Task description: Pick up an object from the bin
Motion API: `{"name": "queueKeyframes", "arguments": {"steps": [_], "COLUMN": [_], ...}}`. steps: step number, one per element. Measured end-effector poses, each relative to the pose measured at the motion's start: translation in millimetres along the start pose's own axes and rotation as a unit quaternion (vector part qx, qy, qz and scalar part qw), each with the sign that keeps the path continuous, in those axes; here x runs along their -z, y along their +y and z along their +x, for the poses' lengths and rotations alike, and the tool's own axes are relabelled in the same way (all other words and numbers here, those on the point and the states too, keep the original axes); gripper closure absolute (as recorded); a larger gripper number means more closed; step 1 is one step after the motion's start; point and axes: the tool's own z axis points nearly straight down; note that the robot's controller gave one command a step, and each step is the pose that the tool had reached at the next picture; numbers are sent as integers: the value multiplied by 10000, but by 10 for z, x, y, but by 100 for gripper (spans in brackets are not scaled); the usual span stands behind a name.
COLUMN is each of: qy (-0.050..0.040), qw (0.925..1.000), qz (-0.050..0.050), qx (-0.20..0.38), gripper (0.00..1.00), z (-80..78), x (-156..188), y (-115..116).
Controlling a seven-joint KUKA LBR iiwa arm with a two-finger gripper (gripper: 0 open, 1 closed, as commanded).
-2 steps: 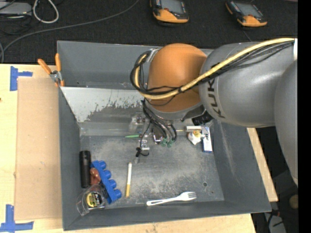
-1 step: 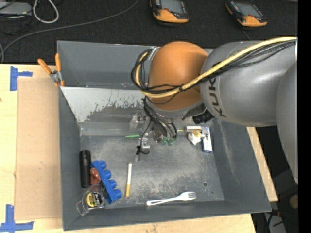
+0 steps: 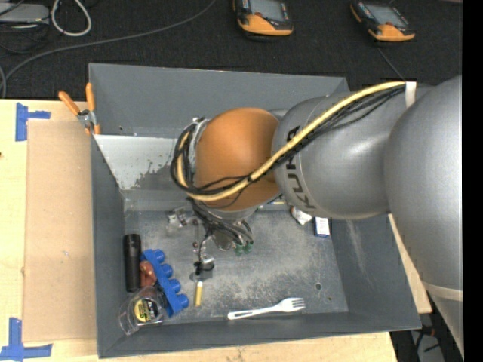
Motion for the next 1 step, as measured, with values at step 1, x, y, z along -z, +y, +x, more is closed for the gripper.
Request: {"name": "queueKeyframes", "arguments": {"steps": [1], "qy": [0], "qw": [9670], "qz": [4], "qx": [2546], "gripper": [0], "z": [-205], "x": [-221], "y": [260]}}
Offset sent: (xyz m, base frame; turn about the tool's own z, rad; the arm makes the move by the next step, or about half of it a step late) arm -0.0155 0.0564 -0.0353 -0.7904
